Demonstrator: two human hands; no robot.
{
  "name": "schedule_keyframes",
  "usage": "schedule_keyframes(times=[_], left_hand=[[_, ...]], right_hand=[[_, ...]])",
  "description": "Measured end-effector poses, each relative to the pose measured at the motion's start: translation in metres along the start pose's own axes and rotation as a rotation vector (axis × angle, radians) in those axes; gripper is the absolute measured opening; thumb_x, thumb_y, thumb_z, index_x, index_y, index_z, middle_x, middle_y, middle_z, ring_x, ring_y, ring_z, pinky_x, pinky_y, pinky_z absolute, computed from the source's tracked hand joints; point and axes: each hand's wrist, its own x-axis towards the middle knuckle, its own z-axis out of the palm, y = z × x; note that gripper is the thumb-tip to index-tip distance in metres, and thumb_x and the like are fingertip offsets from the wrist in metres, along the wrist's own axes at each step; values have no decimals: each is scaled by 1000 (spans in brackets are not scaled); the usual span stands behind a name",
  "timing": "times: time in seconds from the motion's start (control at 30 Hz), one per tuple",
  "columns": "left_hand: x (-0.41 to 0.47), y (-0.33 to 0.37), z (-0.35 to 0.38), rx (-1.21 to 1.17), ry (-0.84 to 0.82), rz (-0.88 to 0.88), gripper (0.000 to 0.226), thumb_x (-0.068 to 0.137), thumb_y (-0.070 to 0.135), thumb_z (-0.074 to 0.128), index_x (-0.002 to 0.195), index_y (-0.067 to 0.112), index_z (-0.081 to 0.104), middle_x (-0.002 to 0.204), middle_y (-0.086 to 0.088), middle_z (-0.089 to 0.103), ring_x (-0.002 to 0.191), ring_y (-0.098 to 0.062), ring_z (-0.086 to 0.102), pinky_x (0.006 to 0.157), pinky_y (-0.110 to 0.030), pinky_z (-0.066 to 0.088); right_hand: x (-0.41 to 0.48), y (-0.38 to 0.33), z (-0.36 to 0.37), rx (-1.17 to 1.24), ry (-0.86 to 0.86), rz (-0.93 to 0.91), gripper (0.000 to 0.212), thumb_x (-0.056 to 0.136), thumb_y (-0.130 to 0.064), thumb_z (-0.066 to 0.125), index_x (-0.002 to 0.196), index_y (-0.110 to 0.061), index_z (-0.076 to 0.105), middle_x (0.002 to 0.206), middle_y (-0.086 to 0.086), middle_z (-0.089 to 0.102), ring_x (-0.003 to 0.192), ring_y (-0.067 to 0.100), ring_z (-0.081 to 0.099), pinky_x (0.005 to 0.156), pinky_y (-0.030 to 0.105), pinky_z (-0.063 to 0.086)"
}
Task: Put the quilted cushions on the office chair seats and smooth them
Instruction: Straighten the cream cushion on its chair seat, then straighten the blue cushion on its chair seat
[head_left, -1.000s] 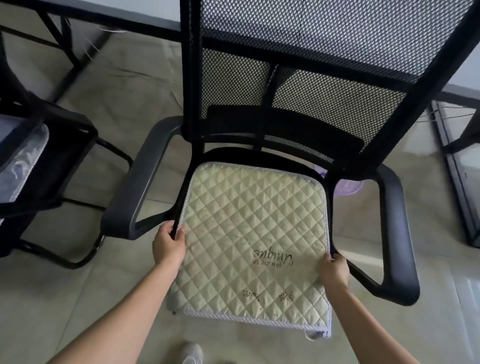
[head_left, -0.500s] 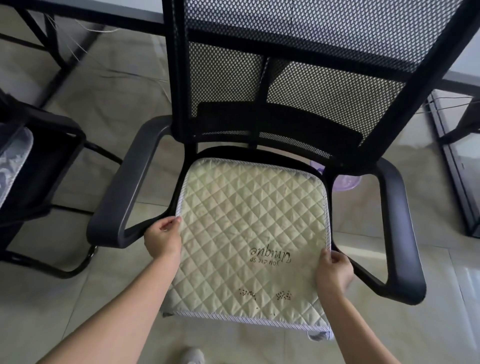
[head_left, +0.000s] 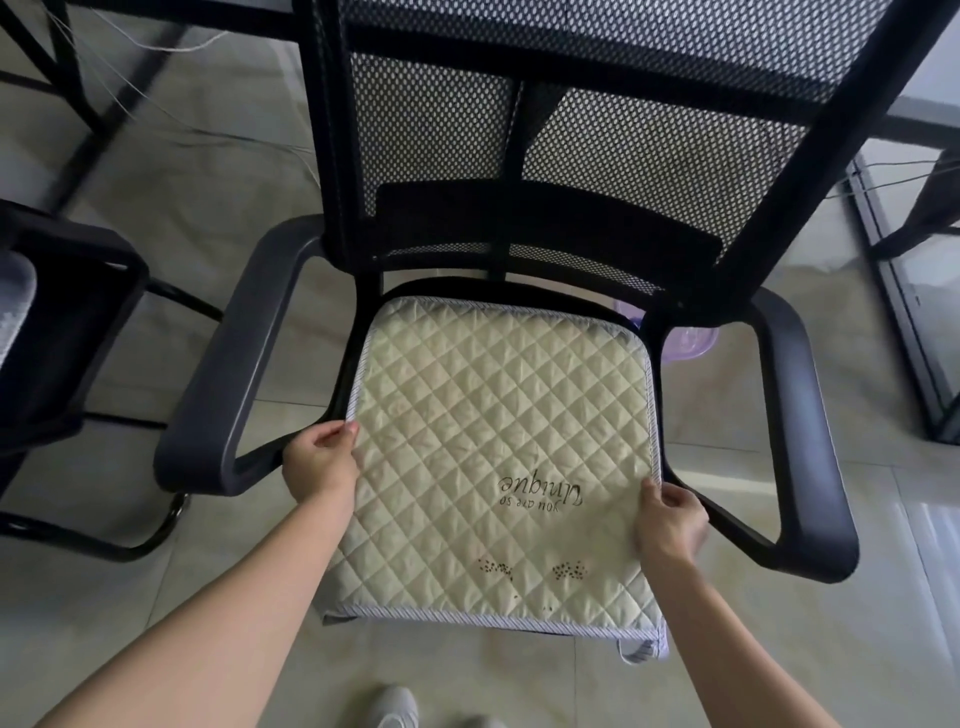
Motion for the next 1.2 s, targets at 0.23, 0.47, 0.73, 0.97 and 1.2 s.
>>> schedule_keyframes(times=[0.23,0.47,0.73,0.97,1.2], left_hand=[[-16,12,-17,110,-53,44,7,83,26,65,88,21,65,103,-4,70,91,-24,65,86,-38,52],[-65,64,-31,219,-193,116,27,87,35,57,103,14,65,119,-7,66,104,-25,62,85,-34,48],[-124,154,-77,280,-318,181,34,86,45,55,107,20,62,118,-2,65,97,-19,61,77,-30,46],[-152,197,-153,170,-257,195,28,89,38,54,100,15,63,102,2,60,90,-15,54,79,-26,38],[-143,217,-227,71,-210,195,25,88,37,54,94,15,63,89,4,61,89,-19,58,78,-29,42]], right_hand=[[-10,-21,-8,-70,-23,-66,34,93,-29,52,107,1,61,93,12,62,86,27,57,83,35,45],[-57,-70,-30,-73,-115,-169,37,94,-27,43,115,-2,60,110,15,64,105,31,59,83,30,39],[-129,-145,-72,-43,-252,-331,35,92,-24,48,118,-4,59,111,7,63,99,19,56,87,30,43],[-195,-186,-94,-87,-365,-438,34,92,-24,48,118,-6,59,108,8,65,93,18,58,81,30,41],[-267,-201,-79,-139,-472,-484,32,94,-22,48,119,-4,58,113,10,63,95,15,52,84,29,39]])
